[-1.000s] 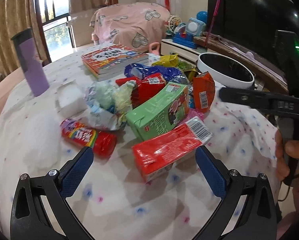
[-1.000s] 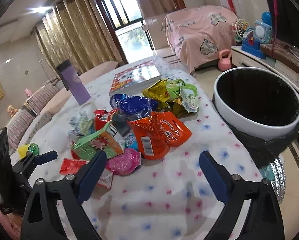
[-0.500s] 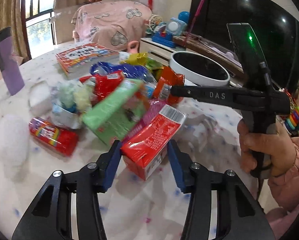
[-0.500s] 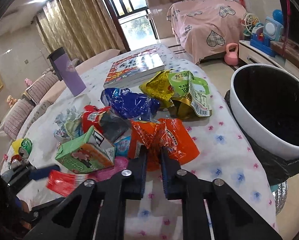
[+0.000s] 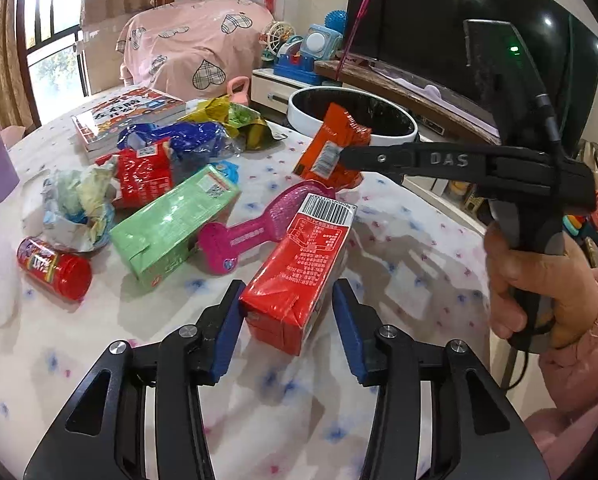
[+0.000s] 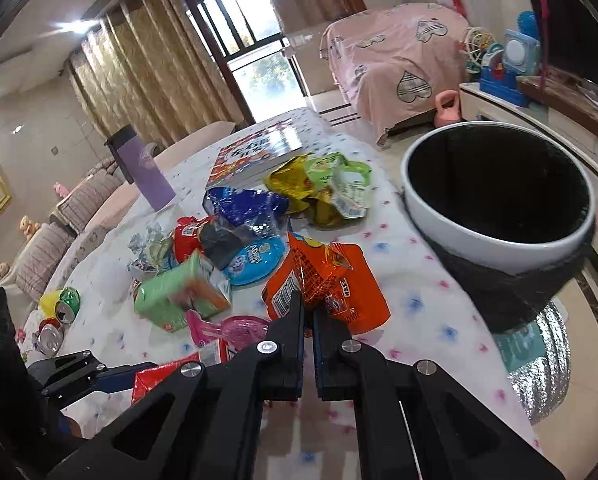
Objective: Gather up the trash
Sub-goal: 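Grasp the red drink carton with the left tool while the right tool grasps the orange wrapper, then carry both items over the bin and open both tools to drop them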
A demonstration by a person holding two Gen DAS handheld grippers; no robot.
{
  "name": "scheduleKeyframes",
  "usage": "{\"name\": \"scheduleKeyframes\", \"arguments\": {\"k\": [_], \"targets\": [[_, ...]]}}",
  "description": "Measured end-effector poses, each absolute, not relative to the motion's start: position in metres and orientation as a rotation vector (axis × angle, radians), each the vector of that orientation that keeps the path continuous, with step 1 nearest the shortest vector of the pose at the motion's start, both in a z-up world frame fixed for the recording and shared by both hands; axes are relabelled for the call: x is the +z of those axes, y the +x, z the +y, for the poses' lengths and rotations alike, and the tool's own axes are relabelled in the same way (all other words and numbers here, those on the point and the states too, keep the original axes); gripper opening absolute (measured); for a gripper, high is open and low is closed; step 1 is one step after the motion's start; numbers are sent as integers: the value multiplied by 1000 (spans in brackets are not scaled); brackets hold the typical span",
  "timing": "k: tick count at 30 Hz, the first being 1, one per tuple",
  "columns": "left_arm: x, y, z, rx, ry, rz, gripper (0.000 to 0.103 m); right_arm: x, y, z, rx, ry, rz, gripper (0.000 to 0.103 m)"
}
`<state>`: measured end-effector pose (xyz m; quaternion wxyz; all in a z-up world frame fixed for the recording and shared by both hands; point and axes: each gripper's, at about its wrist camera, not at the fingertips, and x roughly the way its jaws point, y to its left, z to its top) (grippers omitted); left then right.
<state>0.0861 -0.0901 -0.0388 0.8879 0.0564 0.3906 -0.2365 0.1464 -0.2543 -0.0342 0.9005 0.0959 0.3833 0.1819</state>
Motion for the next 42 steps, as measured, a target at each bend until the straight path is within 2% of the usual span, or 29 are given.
{"name": "scheduleKeyframes", "arguments": {"k": [2,3,4,9,18,29,42], "targets": [[-42,92,-94,-497,117,822,43,-33,145,-260,366,208,786,3],[-43,94,-95,-502,115,823,35,-32,144,-264,360,214,781,3],[-42,94,-97,-510,110,824,33,-30,144,-267,355,219,776,3],[-33,92,-105,-505,78,796,29,-22,139,-285,336,238,744,3],[-1,103,-138,-509,68,704,29,-7,139,-328,283,271,699,3],[12,156,-186,-490,82,695,29,3,165,-371,218,269,689,3],[5,225,-228,-463,81,760,29,-2,214,-390,216,229,763,3]]}}
